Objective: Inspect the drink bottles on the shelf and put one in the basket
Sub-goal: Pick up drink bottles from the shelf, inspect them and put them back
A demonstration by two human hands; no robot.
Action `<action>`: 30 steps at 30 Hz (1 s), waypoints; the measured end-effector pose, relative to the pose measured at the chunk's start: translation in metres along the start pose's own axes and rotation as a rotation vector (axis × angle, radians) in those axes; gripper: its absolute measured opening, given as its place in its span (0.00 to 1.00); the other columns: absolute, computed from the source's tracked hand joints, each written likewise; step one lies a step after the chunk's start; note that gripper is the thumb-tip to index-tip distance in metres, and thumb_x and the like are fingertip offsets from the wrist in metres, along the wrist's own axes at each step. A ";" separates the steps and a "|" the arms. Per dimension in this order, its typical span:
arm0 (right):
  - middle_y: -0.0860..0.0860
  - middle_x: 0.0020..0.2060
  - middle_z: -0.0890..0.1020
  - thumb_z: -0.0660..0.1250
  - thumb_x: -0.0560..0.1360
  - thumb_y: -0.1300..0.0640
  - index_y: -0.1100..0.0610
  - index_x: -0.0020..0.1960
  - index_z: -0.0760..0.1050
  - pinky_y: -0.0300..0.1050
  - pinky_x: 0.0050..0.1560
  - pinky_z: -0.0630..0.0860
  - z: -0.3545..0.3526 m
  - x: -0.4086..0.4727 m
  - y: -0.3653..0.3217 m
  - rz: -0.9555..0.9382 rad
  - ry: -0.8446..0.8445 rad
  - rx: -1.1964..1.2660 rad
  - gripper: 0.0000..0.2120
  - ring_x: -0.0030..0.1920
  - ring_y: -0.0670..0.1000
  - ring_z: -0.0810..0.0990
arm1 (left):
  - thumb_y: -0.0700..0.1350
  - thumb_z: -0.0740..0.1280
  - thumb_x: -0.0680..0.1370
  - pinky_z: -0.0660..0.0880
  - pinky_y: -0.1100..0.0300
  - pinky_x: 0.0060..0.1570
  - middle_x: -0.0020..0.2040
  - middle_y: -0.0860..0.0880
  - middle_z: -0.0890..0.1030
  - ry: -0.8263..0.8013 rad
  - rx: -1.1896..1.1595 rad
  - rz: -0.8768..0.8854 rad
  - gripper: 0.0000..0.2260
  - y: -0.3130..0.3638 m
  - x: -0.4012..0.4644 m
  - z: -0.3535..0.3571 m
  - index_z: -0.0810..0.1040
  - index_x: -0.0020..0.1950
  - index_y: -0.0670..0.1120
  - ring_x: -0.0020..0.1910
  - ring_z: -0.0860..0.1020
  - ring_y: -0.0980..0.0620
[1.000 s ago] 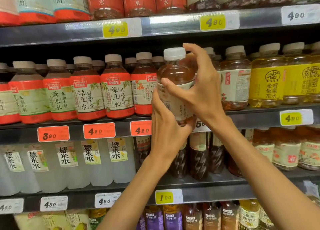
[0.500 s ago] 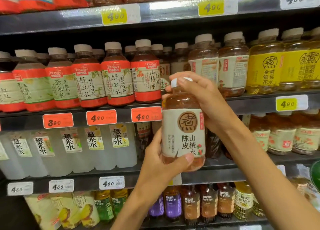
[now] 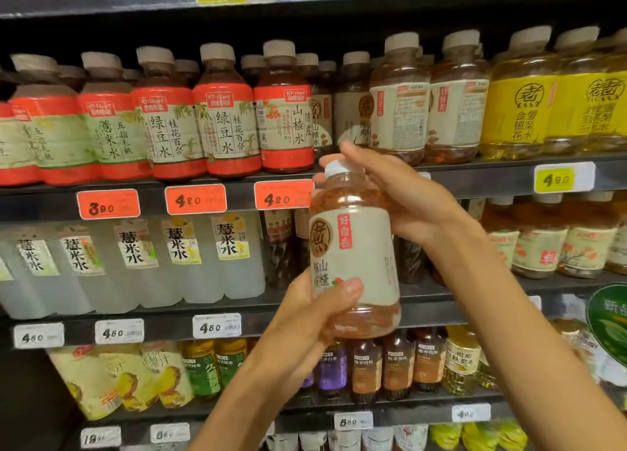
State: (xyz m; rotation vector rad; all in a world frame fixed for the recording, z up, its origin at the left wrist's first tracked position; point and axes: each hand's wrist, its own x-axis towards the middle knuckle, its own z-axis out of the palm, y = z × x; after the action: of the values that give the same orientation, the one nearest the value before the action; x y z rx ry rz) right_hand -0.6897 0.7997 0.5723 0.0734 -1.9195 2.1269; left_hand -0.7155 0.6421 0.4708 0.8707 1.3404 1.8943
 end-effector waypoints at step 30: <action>0.56 0.43 0.78 0.67 0.69 0.52 0.58 0.51 0.78 0.50 0.57 0.74 0.003 -0.008 0.012 -0.011 0.039 0.251 0.13 0.54 0.59 0.74 | 0.59 0.72 0.70 0.75 0.40 0.60 0.63 0.33 0.77 -0.154 -0.613 -0.126 0.32 0.010 -0.013 0.022 0.76 0.66 0.39 0.61 0.77 0.36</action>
State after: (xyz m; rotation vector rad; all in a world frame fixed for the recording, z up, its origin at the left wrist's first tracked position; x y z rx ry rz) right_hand -0.6854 0.7940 0.5590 0.0907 -1.6175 2.3328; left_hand -0.6922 0.6404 0.4843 0.5832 0.6392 1.9270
